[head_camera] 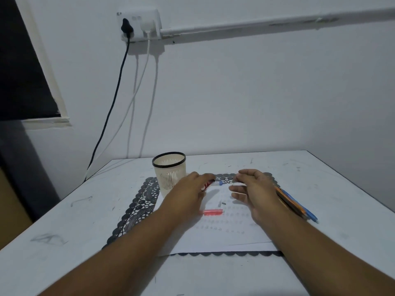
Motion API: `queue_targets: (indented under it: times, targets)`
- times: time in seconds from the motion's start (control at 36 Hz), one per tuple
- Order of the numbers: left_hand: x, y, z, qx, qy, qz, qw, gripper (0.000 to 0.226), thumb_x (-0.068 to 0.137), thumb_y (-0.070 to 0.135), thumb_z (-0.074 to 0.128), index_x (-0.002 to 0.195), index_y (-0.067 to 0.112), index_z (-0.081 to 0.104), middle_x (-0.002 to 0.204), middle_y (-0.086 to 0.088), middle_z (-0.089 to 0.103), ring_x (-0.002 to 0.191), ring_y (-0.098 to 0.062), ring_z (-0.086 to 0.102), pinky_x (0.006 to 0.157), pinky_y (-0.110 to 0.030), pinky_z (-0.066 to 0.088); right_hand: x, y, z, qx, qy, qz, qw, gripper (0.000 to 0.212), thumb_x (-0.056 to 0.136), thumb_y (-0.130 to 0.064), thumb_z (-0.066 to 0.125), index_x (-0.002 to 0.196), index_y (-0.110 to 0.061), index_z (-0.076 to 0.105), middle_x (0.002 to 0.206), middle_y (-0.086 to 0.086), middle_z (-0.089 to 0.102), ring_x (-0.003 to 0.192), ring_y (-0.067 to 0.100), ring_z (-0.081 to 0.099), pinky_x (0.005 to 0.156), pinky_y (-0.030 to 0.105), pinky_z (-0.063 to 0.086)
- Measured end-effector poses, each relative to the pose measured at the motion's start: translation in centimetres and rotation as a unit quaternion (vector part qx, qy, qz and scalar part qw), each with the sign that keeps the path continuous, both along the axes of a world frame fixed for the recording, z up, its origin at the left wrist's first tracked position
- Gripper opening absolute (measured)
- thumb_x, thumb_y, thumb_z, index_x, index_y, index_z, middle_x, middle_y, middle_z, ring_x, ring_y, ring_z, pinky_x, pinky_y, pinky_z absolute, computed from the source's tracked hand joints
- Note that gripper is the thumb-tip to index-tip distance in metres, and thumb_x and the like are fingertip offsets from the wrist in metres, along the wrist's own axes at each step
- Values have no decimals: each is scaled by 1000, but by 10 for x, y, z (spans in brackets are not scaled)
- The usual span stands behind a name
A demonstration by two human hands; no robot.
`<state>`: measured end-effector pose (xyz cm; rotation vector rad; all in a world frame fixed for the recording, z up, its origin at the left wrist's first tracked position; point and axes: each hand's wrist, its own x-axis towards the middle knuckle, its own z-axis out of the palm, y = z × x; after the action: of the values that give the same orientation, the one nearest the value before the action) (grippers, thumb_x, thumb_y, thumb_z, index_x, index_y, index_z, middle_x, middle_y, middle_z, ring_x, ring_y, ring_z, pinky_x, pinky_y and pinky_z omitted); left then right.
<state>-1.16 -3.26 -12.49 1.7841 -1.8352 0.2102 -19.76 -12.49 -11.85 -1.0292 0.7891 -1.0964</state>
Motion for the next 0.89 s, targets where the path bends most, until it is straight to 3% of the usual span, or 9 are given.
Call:
queue_targets:
  times: [0.25, 0.39, 0.56, 0.72, 0.78, 0.89]
  targets:
    - [-6, -64, 19, 102, -110, 89, 985, 66, 93, -2, 50, 150, 29, 39, 132, -3, 57, 124, -26, 51, 91, -43, 52, -1, -5, -4, 0, 7, 2, 1000, 12, 100, -6, 64, 111, -11, 65, 94, 11, 74, 67, 28, 73, 61, 39, 61]
    - [-12, -76, 19, 141, -166, 119, 969, 30, 100, 16, 51, 130, 19, 53, 121, -5, 56, 119, -27, 51, 77, -40, 46, 1, -5, -6, -8, 16, 4, 1000, 11, 100, -6, 62, 109, -12, 64, 89, 7, 72, 65, 27, 73, 58, 37, 59]
    - [-16, -77, 12, 118, -162, 135, 970, 21, 100, 31, 46, 114, 23, 59, 110, 0, 60, 113, -24, 54, 74, -37, 48, 2, -3, -5, -14, 24, 19, 999, 13, 100, -6, 61, 111, -11, 63, 89, 8, 71, 63, 27, 72, 54, 34, 58]
    - [-11, -63, 24, 120, -136, 77, 980, 46, 95, 2, 47, 135, 23, 54, 126, 1, 56, 122, -21, 48, 90, -43, 52, 2, -4, -4, -18, 30, 25, 999, 12, 101, -7, 62, 112, -11, 63, 91, 12, 72, 65, 27, 72, 54, 35, 58]
    - [-11, -53, 29, 94, -125, 52, 986, 47, 93, -2, 46, 130, 24, 59, 120, 3, 58, 115, -20, 52, 89, -41, 52, 3, -4, -4, -19, 31, 25, 999, 12, 101, -6, 62, 112, -10, 63, 89, 14, 71, 66, 26, 71, 56, 36, 59]
    - [-10, -20, 34, 78, -93, -16, 992, 25, 98, 15, 51, 112, 25, 68, 94, 10, 58, 93, -14, 56, 79, -31, 46, 4, -2, -4, -19, 27, 24, 999, 12, 100, -2, 62, 111, -7, 62, 84, 14, 71, 65, 24, 69, 57, 35, 58]
